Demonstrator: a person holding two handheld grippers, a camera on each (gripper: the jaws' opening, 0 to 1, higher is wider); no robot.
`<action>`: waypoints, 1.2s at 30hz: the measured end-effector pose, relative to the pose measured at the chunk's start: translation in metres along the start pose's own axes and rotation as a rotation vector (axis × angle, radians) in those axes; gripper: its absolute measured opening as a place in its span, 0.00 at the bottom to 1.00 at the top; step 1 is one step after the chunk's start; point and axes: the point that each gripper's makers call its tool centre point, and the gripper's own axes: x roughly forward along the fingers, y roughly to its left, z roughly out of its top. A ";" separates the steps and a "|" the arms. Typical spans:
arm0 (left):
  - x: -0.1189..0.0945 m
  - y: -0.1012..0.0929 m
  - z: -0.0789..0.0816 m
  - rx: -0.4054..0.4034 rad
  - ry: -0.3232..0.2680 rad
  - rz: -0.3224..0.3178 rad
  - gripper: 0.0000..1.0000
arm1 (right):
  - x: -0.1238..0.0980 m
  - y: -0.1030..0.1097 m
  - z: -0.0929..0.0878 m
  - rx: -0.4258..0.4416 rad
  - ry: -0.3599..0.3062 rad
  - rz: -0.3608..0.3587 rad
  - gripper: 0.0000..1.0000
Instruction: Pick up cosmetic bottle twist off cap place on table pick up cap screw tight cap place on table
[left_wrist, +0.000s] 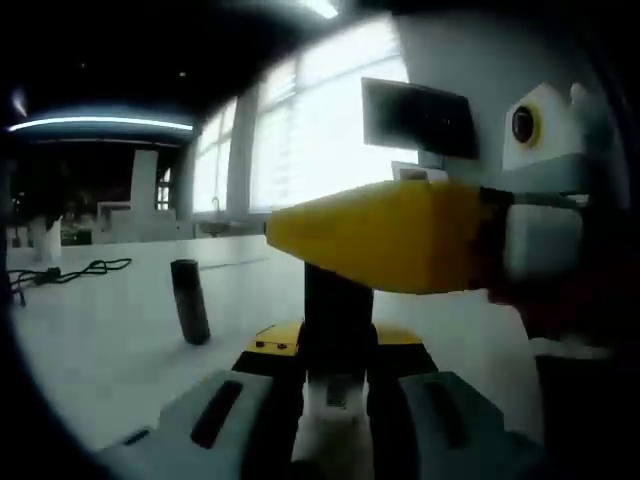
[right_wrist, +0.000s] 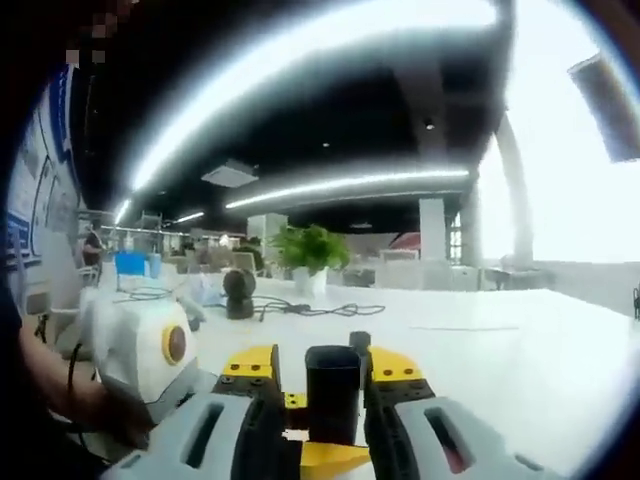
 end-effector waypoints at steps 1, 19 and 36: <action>0.000 0.000 0.000 0.001 0.000 0.000 0.13 | 0.000 -0.001 0.000 -0.007 -0.001 -0.014 0.23; -0.011 0.000 0.001 0.027 0.008 0.002 0.12 | -0.004 0.003 -0.003 0.039 0.007 0.077 0.13; -0.021 -0.011 0.000 0.033 -0.001 -0.131 0.11 | -0.012 0.014 -0.003 0.027 -0.001 0.254 0.12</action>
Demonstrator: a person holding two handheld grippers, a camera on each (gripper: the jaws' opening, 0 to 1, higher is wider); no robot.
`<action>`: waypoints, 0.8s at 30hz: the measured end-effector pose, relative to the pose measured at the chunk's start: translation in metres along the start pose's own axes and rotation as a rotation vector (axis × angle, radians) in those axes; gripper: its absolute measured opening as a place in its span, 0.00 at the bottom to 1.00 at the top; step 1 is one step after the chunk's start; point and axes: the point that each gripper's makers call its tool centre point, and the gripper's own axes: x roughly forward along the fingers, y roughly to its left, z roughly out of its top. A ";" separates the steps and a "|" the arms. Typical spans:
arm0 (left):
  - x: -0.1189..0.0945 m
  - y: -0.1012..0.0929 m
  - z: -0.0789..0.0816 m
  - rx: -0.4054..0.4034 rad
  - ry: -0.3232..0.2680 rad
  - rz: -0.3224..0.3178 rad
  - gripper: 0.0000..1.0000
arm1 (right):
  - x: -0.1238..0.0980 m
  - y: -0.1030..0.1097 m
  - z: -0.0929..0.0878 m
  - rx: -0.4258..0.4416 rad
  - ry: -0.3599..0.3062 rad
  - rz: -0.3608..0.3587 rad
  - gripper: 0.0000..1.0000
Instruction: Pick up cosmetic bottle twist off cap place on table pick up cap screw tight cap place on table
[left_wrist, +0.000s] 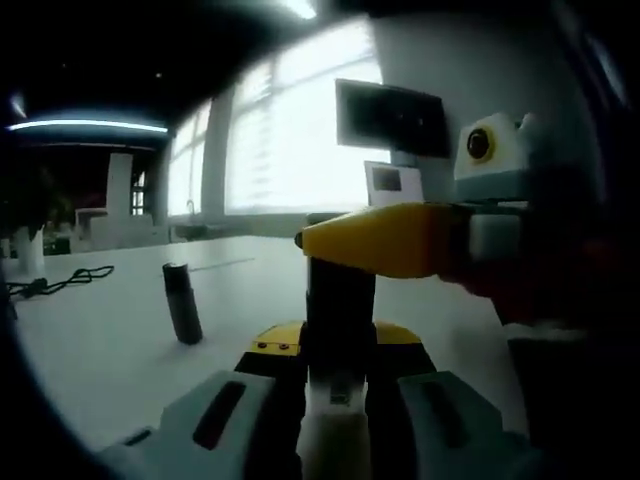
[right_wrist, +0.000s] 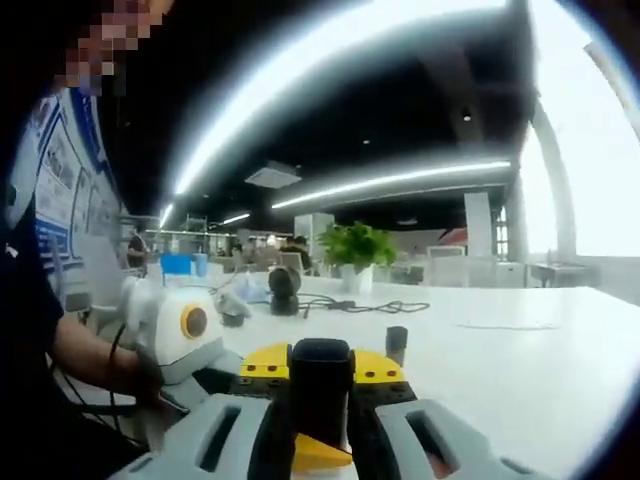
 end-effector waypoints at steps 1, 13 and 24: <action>0.000 -0.001 0.000 -0.003 0.000 -0.006 0.11 | 0.000 0.001 0.000 -0.001 0.001 0.011 0.12; -0.001 -0.014 0.000 -0.009 -0.005 -0.090 0.11 | -0.008 0.009 0.000 -0.002 -0.003 0.163 0.12; -0.001 -0.019 0.001 0.000 -0.014 -0.119 0.12 | -0.011 0.016 0.001 -0.014 -0.004 0.317 0.13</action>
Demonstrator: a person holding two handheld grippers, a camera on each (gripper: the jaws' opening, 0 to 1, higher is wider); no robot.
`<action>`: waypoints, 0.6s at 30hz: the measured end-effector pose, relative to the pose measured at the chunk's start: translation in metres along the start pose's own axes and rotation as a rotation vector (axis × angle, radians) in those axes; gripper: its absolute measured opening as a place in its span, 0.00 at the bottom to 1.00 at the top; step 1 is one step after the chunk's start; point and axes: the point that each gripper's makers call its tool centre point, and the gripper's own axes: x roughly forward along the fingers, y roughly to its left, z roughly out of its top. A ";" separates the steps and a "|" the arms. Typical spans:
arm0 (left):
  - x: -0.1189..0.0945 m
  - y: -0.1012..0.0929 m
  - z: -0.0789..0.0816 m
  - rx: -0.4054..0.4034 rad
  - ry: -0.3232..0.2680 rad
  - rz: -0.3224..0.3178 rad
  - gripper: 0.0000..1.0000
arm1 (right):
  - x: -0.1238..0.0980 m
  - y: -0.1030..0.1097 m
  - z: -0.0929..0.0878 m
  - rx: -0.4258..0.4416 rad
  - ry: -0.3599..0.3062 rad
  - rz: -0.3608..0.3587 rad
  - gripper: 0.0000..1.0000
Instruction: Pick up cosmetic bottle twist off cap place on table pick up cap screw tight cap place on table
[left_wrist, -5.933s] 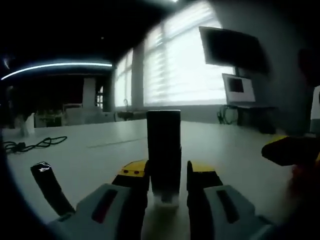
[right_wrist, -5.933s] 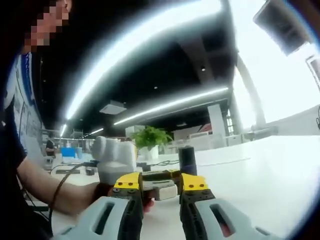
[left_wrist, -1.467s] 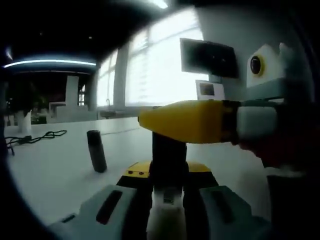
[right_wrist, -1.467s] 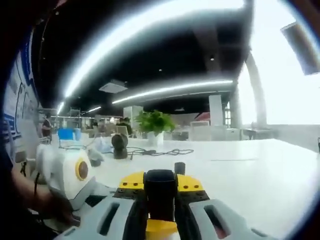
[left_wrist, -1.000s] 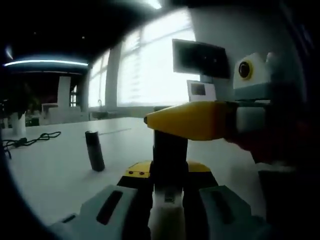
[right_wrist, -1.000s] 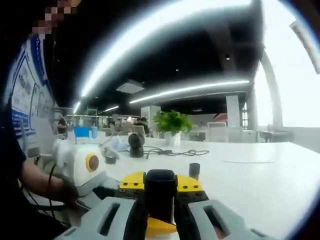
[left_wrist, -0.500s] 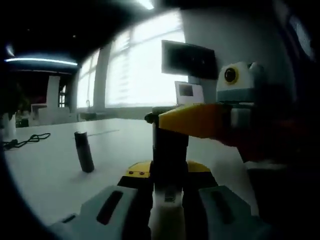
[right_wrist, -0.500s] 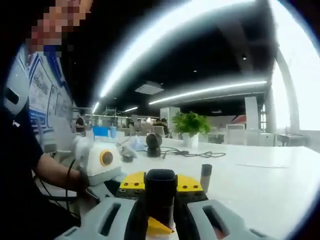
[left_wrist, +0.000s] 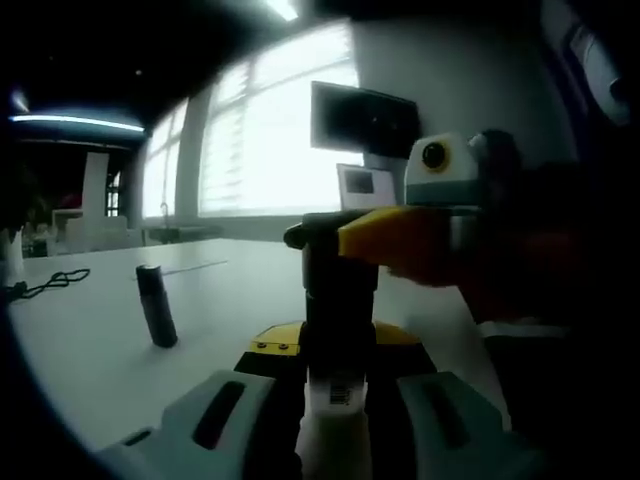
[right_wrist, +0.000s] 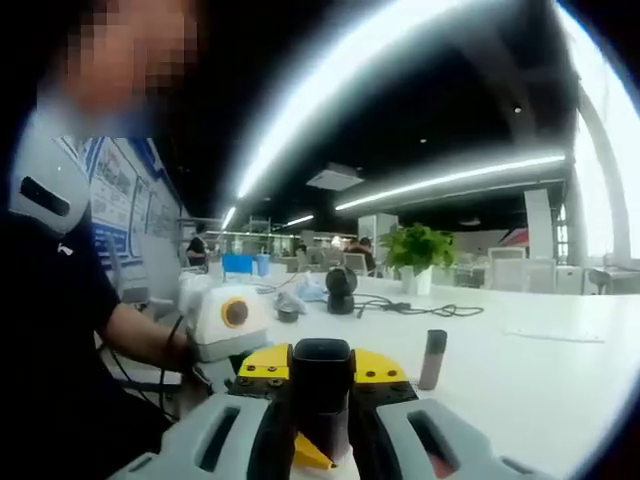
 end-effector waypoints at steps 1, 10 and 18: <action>0.000 -0.001 0.000 -0.003 0.000 -0.008 0.12 | 0.000 0.002 0.000 -0.004 0.004 0.025 0.13; -0.001 -0.006 0.000 -0.017 0.000 -0.047 0.12 | 0.001 0.010 -0.001 0.009 0.032 0.237 0.13; -0.001 -0.008 -0.001 -0.023 -0.002 -0.059 0.12 | 0.000 0.014 -0.002 0.011 0.060 0.346 0.13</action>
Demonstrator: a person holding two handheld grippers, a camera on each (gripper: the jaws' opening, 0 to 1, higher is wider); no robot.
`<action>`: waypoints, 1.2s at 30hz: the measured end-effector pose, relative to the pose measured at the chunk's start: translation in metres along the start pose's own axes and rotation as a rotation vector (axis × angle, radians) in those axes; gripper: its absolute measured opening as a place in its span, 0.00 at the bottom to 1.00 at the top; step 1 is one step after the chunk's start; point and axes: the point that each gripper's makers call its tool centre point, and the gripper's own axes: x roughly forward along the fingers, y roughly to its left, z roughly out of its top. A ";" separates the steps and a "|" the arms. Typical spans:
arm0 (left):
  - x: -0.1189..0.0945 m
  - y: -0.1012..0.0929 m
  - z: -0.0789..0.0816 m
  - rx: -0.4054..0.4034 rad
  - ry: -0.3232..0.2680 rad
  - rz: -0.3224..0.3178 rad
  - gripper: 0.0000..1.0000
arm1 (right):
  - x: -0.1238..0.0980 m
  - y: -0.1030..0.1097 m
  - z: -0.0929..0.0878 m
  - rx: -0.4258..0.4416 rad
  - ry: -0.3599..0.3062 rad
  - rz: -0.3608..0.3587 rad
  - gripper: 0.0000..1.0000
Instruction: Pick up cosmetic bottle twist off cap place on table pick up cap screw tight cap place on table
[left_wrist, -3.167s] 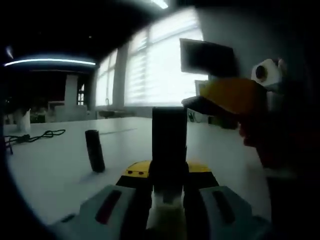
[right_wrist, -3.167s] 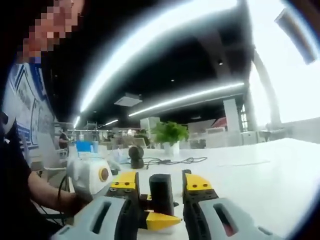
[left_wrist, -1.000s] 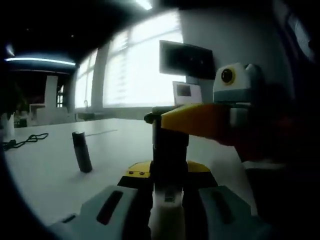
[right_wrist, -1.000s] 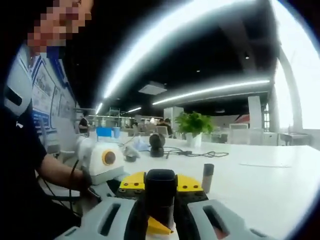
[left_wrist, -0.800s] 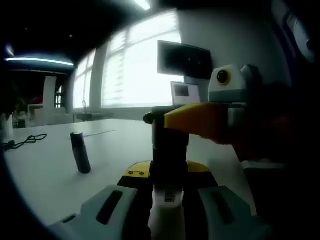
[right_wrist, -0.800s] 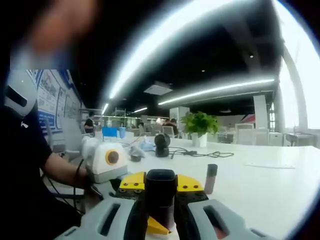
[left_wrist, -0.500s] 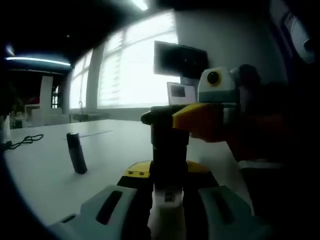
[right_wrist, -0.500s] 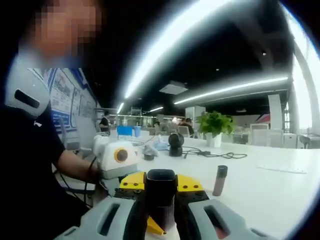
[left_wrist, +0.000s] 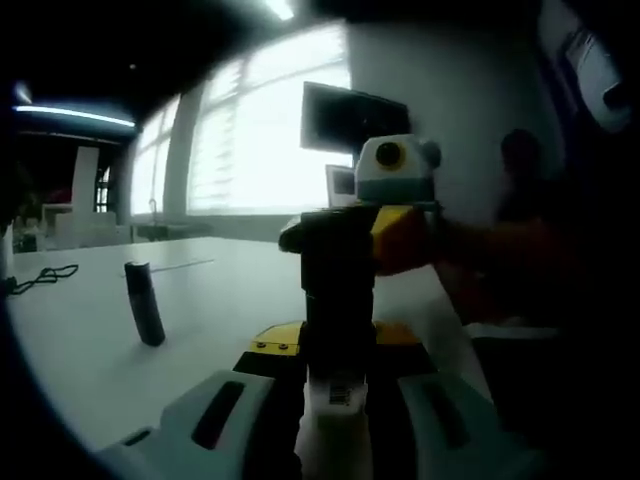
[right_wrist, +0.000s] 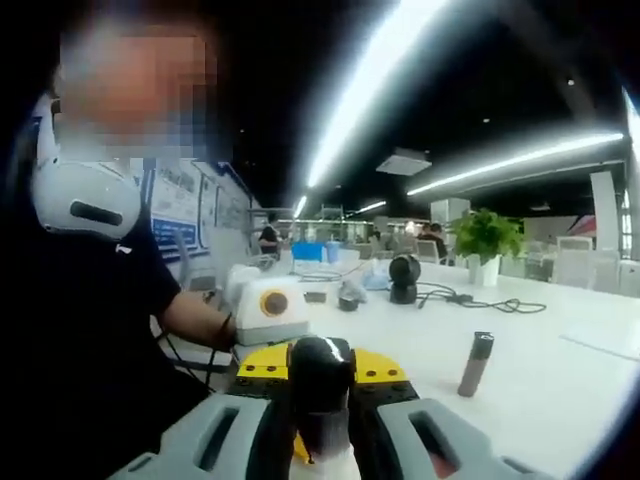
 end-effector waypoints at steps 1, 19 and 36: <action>0.000 -0.001 0.000 -0.001 0.000 -0.008 0.12 | 0.000 0.002 0.000 0.001 0.000 0.019 0.13; -0.002 -0.016 0.000 0.002 -0.002 -0.104 0.12 | -0.001 0.022 0.001 -0.013 0.016 0.253 0.14; -0.002 -0.025 0.001 -0.004 -0.004 -0.145 0.12 | -0.003 0.033 0.001 -0.012 0.027 0.393 0.14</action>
